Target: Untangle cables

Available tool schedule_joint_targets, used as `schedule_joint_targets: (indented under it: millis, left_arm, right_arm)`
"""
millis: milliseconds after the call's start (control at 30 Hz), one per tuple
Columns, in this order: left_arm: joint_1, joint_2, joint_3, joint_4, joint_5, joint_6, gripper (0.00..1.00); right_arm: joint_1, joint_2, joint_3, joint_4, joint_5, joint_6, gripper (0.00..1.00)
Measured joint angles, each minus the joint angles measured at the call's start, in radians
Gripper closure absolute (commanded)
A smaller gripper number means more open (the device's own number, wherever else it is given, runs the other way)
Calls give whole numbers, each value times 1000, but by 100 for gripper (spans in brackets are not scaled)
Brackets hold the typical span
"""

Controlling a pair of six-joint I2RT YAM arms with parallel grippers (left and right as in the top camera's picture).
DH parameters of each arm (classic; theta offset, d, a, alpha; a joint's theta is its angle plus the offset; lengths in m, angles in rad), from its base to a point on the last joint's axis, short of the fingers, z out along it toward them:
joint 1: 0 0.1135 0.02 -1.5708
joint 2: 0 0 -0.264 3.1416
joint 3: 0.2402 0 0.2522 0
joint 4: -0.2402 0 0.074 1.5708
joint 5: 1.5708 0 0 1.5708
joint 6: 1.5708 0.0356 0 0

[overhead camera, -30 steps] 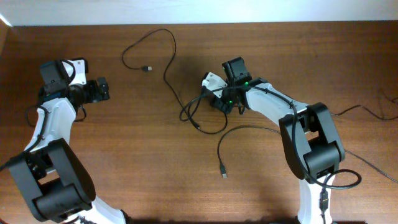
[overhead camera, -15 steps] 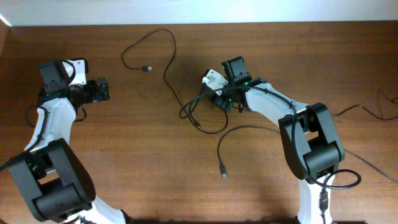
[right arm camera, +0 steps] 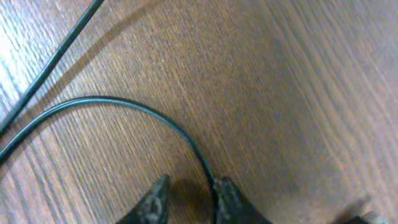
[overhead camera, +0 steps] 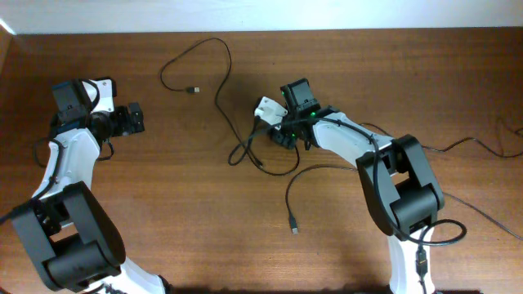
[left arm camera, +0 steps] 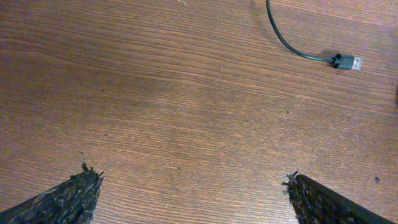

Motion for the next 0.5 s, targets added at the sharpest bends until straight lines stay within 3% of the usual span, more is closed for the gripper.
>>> schedule_joint_targets:
  millis: [33,67,100,500]
  left_arm:
    - [0,0,0,0,0,0,0]
    - [0,0,0,0,0,0,1]
    - [0,0,0,-1,0,0,1]
    - [0,0,0,-1,0,0,1]
  right_arm:
    - [0,0,0,0,-1,26,81]
    - [0,0,1,-5,-2,49,94]
    - [0,1,1,-6,-2,54,96]
    - [0,1,18,-40,15,122,96]
